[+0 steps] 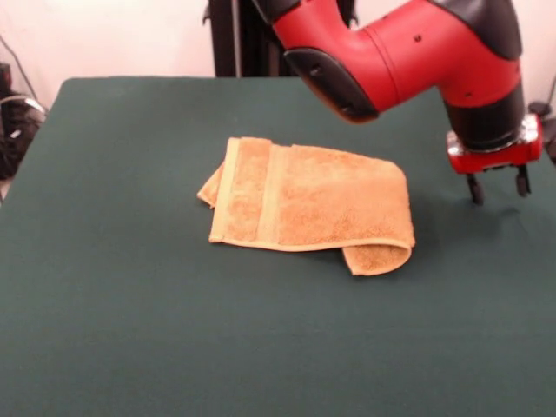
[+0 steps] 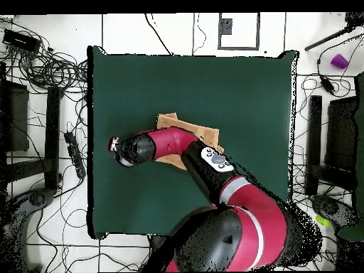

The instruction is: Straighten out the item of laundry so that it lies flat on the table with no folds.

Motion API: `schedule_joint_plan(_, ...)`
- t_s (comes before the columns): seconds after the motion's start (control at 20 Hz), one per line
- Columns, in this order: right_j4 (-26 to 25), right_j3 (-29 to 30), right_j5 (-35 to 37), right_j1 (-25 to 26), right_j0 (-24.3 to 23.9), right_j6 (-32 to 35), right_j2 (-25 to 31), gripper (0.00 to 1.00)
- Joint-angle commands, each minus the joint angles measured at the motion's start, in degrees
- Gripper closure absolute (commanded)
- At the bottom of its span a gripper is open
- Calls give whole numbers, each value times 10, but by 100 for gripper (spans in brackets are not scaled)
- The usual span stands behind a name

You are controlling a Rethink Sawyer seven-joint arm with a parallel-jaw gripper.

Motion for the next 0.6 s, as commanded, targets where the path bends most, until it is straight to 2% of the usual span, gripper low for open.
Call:
schedule_joint_plan(0.05,-7,-11,63,-3,-21,-72,-3,0)
schedule_joint_plan(0.35,23,17,96,-53,-49,-57,19,0)
schedule_joint_plan(0.6,16,21,103,-56,-66,-71,26,0)
